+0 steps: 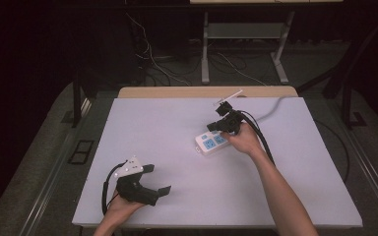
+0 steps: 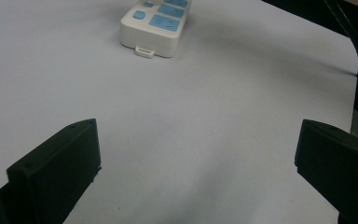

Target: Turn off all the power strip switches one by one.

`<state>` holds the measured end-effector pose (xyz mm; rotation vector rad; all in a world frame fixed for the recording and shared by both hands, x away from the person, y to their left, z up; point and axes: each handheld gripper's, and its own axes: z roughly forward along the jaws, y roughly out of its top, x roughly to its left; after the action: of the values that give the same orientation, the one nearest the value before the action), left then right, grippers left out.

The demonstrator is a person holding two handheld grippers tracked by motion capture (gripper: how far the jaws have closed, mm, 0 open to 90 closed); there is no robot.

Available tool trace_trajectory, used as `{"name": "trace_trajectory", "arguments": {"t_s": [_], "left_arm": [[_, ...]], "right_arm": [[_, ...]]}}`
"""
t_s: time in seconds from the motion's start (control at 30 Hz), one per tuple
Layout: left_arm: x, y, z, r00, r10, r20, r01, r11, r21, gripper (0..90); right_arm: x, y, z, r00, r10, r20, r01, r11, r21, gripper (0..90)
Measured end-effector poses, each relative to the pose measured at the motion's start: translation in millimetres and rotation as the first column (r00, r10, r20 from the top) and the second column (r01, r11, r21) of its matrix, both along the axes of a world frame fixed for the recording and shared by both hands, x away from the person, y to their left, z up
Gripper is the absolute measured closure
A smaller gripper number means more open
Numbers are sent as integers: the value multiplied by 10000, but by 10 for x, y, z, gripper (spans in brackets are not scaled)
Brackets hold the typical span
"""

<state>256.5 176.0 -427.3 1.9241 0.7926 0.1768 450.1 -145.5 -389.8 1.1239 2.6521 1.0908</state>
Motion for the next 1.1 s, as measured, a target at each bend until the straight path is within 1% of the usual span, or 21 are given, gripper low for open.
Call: {"name": "trace_trajectory", "arguments": {"t_s": [0.13,0.17,0.2,0.47,0.67,0.77,1.1], "left_arm": [[-1,-5,-1,10000,-16,-8,16,10000,9,0],[-1,-6,-1,10000,-15,-10,15,10000,17,0],[0,-6,-2,10000,-15,-13,15,10000,11,0],[1,-1,-4,10000,-6,-18,6,10000,0,0],[3,-1,-6,10000,-16,-28,16,10000,26,0],[2,1,-3,10000,-9,-24,9,10000,4,0],[8,22,-2,10000,18,-24,-18,10000,29,0]], "right_arm": [[14,-101,53,9998,-127,125,127,9999,-22,900],[14,-119,62,9998,-166,90,166,9998,-51,900],[19,-137,62,9998,-140,137,142,9999,-76,900],[72,-216,28,9996,-292,38,292,9994,-164,900],[113,-249,-14,9995,-327,-13,327,9994,-128,900],[129,-252,-39,9993,-363,-116,362,9993,-83,900],[165,-188,-148,9991,-244,-336,240,9996,-134,900]]}}
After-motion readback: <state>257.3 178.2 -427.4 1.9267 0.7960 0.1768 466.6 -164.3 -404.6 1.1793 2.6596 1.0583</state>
